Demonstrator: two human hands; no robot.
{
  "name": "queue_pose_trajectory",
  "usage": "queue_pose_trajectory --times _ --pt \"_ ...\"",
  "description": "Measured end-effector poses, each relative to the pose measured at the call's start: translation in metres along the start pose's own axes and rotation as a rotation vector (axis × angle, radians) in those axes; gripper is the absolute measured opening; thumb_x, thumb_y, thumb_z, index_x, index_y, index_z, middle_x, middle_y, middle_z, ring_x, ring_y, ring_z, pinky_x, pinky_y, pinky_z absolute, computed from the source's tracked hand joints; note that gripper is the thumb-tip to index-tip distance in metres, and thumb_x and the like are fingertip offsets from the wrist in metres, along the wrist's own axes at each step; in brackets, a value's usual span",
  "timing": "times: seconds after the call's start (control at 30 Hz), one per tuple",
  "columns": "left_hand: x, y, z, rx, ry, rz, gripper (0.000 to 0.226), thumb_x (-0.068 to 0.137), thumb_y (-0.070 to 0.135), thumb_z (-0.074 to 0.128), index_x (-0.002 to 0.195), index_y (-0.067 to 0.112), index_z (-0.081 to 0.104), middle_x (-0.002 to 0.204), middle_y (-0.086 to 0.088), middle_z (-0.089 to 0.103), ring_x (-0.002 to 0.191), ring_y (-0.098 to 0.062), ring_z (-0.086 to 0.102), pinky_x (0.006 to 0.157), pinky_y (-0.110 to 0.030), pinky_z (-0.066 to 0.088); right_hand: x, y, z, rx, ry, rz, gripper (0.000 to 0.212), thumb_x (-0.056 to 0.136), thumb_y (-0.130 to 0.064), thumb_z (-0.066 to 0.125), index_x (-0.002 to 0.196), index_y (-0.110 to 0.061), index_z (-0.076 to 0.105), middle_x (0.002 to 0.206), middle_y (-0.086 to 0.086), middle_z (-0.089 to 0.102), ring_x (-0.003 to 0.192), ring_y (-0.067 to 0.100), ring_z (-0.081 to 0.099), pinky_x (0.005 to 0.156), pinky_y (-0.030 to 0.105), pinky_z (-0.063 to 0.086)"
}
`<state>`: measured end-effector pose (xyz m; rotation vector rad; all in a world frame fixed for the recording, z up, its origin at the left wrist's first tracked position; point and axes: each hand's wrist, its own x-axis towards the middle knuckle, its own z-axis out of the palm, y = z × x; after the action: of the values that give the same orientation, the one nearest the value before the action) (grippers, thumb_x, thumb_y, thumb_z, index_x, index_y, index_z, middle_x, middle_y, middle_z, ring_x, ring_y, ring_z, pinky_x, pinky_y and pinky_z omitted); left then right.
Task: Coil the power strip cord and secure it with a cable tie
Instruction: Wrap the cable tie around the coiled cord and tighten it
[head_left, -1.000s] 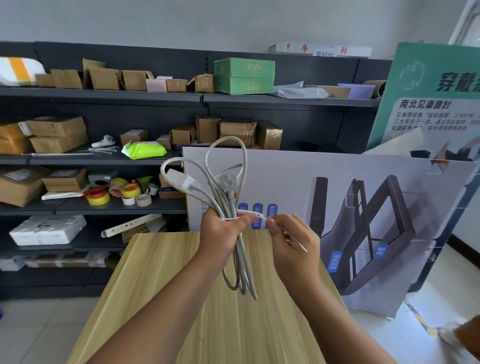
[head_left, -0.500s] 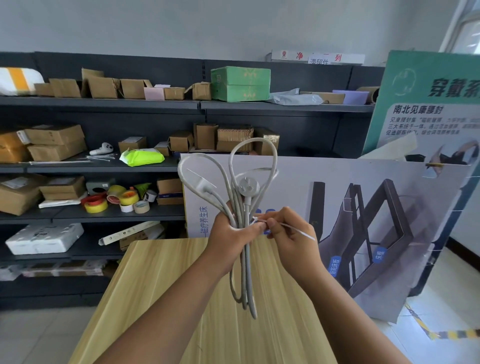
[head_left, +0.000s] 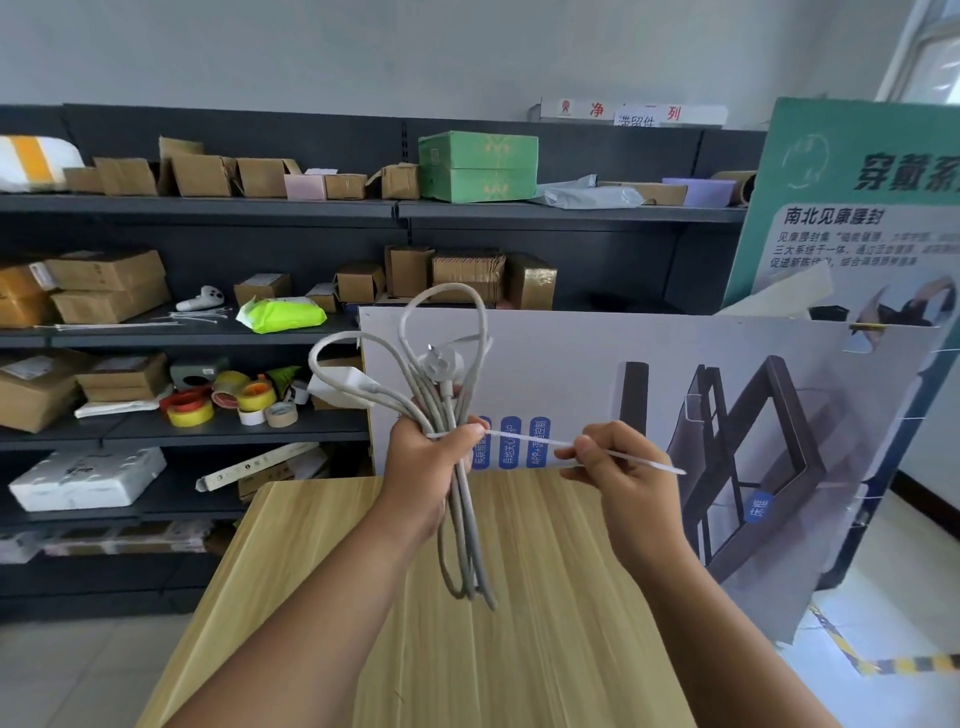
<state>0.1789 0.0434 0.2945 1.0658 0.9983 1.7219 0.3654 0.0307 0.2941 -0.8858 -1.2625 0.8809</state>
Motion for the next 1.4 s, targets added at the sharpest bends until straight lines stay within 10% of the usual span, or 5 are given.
queue_pose_trajectory --times 0.4,0.6,0.77,1.13,1.4 --pt "0.000 -0.016 0.002 0.094 -0.112 0.023 0.015 0.079 0.007 0.069 0.094 0.006 0.065 0.075 0.001 0.068 0.072 -0.016 0.065 0.073 -0.029 0.054 0.023 0.018 -0.015 0.412 0.141 0.316 0.024 0.096 -0.007 0.055 0.073 -0.004 0.060 0.070 0.011 0.066 0.075 0.021 0.072 0.070 0.030 0.061" --pt "0.008 -0.012 0.007 -0.242 -0.141 -0.143 0.018 0.087 -0.014 0.055 0.089 0.001 0.064 0.078 -0.006 0.069 0.086 -0.020 0.069 0.085 -0.032 0.052 0.009 0.066 -0.004 0.241 -0.234 0.519 0.053 0.083 -0.056 0.054 0.128 -0.028 0.056 0.133 0.007 0.061 0.121 0.025 0.059 0.104 0.052 0.044" --pt "0.014 -0.015 0.006 -0.644 -0.185 -0.240 0.020 0.072 -0.004 0.061 0.084 0.012 0.062 0.072 0.000 0.066 0.096 -0.025 0.064 0.101 -0.047 0.040 -0.022 0.107 0.008 0.720 -0.412 1.049 0.058 0.089 -0.058 0.053 0.130 -0.016 0.058 0.124 0.022 0.064 0.109 0.048 0.063 0.095 0.067 0.044" --pt "0.035 -0.031 -0.058 -0.777 -0.410 -0.277 0.031 0.087 0.035 0.061 0.106 0.010 0.062 0.129 -0.019 0.049 0.132 -0.039 0.038 0.116 -0.060 0.016 0.030 0.071 -0.044 0.429 -0.153 0.499 0.015 0.099 -0.006 0.046 0.098 -0.007 0.062 0.074 0.017 0.063 0.054 0.022 0.061 0.051 0.034 0.056" --pt "0.024 -0.069 -0.082 -0.860 0.060 -0.676 0.092 0.080 0.068 0.055 0.138 -0.002 0.043 0.128 -0.033 0.053 0.102 -0.046 0.059 0.086 -0.056 0.055 0.035 0.069 -0.043 0.102 -0.208 0.343 0.016 0.100 -0.007 0.047 0.102 -0.006 0.063 0.070 0.018 0.065 0.048 0.021 0.057 0.048 0.030 0.052"
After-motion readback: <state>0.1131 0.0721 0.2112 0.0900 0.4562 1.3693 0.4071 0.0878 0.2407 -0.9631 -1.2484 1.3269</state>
